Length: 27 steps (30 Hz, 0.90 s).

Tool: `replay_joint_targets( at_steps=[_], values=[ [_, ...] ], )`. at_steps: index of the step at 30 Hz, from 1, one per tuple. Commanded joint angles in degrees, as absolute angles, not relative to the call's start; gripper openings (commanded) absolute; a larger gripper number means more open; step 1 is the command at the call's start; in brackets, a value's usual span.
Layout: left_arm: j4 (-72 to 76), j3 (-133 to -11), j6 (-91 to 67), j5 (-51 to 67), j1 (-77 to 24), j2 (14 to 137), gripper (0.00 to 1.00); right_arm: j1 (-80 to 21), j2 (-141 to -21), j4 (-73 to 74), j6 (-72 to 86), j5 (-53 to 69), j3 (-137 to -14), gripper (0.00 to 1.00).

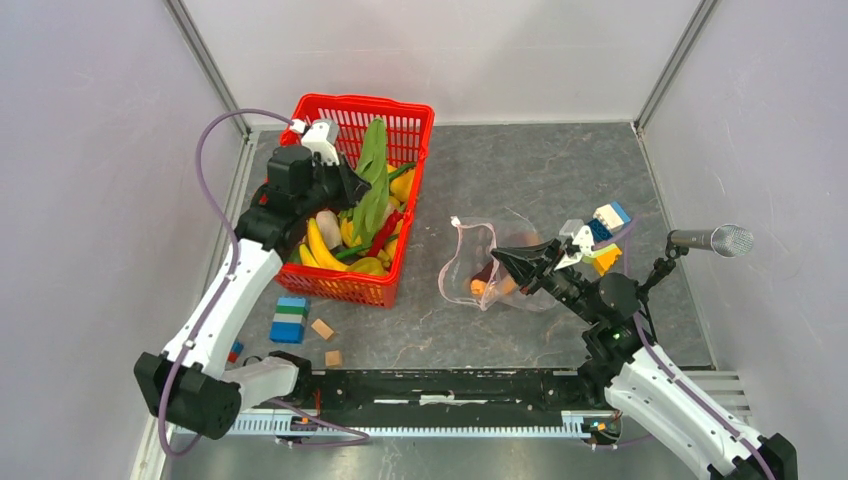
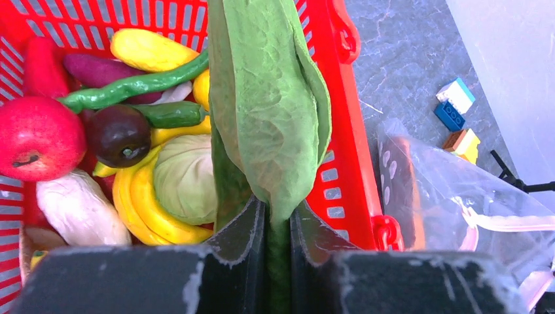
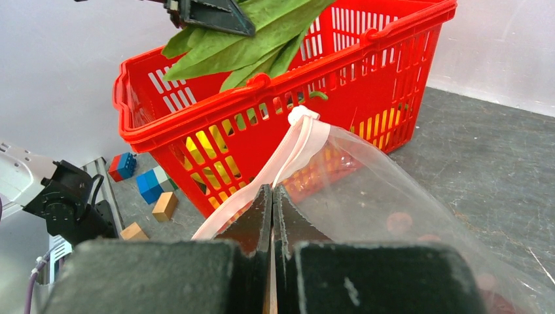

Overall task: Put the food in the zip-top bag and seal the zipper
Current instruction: Pick up the fake vegetable from the bin, then place the fake vegetable in the zipper food storage bag.

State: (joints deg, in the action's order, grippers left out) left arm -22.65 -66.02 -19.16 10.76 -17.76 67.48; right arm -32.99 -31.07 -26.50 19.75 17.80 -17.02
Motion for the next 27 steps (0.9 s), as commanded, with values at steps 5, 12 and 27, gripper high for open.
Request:
replay_joint_targets(
  at_steps=[5,12,27],
  values=[
    [-23.8,-66.3,-12.6,11.5,-17.9,60.5,0.07,-33.1,-30.3,-30.8,20.9,16.9,-16.6,0.00],
    [-28.8,-72.2,-7.9,19.2,-17.9,55.4,0.08,-33.1,-30.1,-31.4,21.1,16.7,-16.8,0.00],
    [-51.8,-85.1,-0.1,55.6,-18.8,58.1,0.10,-33.1,-29.4,-37.4,23.0,19.5,-13.9,0.00]
  ],
)
